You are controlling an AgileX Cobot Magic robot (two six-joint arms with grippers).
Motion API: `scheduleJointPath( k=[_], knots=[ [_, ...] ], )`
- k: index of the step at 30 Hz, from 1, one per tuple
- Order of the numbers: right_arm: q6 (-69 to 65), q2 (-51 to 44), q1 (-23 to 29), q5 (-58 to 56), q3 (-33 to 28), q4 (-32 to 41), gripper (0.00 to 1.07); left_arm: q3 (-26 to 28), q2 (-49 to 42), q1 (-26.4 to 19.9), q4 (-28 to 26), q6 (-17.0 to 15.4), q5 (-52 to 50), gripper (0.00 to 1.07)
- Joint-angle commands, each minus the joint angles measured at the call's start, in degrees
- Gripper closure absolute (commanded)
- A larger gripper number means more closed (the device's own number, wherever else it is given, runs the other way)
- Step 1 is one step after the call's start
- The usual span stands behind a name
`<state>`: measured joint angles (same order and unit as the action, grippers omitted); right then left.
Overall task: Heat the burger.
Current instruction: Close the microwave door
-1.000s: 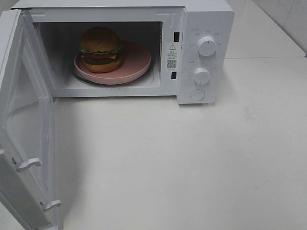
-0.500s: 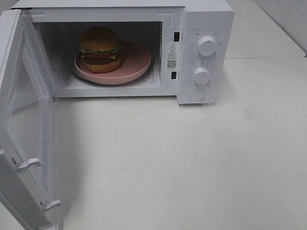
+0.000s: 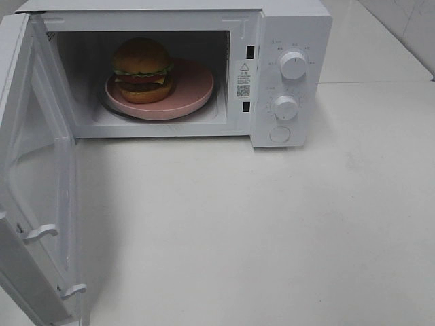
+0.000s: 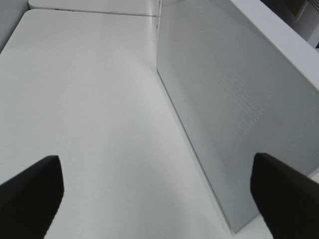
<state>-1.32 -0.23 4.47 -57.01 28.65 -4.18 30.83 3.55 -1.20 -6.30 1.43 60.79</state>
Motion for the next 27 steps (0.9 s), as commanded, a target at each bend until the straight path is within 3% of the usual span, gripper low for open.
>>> scheduleJointPath(
  k=[1, 4, 6, 7, 8, 9, 10, 11, 12, 13, 14, 18, 22, 23, 27],
  knots=[
    [-0.06, -1.55, -0.46, 0.17, -0.11, -0.29, 0.31, 1.26, 2.35, 0.11, 0.34, -0.34, -3.04, 0.18],
    [-0.06, -1.55, -0.46, 0.17, -0.11, -0.29, 0.31, 1.55, 6.07, 0.11, 1.55, -0.34, -6.02, 0.25],
    [-0.06, -1.55, -0.46, 0.17, -0.11, -0.29, 0.31, 1.49, 11.46, 0.11, 1.89, -0.34, -9.57, 0.5],
    [-0.06, -1.55, -0.46, 0.17, -0.11, -0.29, 0.31, 1.49, 11.46, 0.11, 1.89, -0.34, -9.57, 0.5],
    [-0.06, -1.55, -0.46, 0.17, -0.11, -0.29, 0.31, 1.49, 12.61, 0.11, 1.72, -0.34, -10.2, 0.56],
    [-0.06, -1.55, -0.46, 0.17, -0.11, -0.29, 0.31, 1.49, 15.07, 0.11, 1.66, -0.34, -11.06, 0.72],
    [-0.06, -1.55, -0.46, 0.17, -0.11, -0.29, 0.31, 1.49, 15.07, 0.11, 1.66, -0.34, -11.06, 0.72],
    [-0.06, -1.55, -0.46, 0.17, -0.11, -0.29, 0.31, 1.49, 16.44, 0.11, 1.83, -0.34, -11.46, 0.8],
    [-0.06, -1.55, -0.46, 0.17, -0.11, -0.29, 0.31, 1.49, 19.25, 0.11, 1.78, -0.34, -12.55, 0.95],
    [-0.06, -1.55, -0.46, 0.17, -0.11, -0.29, 0.31, 1.49, 19.25, 0.11, 1.78, -0.34, -12.55, 0.95],
    [-0.06, -1.55, -0.46, 0.17, -0.11, -0.29, 0.31, 1.49, 20.74, 0.11, 1.78, -0.34, -13.24, 1.03],
    [-0.06, -1.55, -0.46, 0.17, -0.11, -0.29, 0.31, 1.38, 24.64, 0.11, 2.18, 0.17, -16.27, 1.07],
    [-0.06, -1.55, -0.46, 0.17, -0.11, -0.29, 0.31, -2.86, 29.11, 0.11, 2.12, 3.21, -28.25, 1.07],
    [-0.06, -1.55, -0.46, 0.17, -0.11, -0.29, 0.31, -5.73, 29.85, 0.11, 1.6, 5.21, -35.52, 1.07],
    [-0.06, -1.55, -0.46, 0.17, -0.11, -0.29, 0.31, -10.31, 30.48, 0.11, -0.17, 7.33, -45.72, 1.07]
  ],
)
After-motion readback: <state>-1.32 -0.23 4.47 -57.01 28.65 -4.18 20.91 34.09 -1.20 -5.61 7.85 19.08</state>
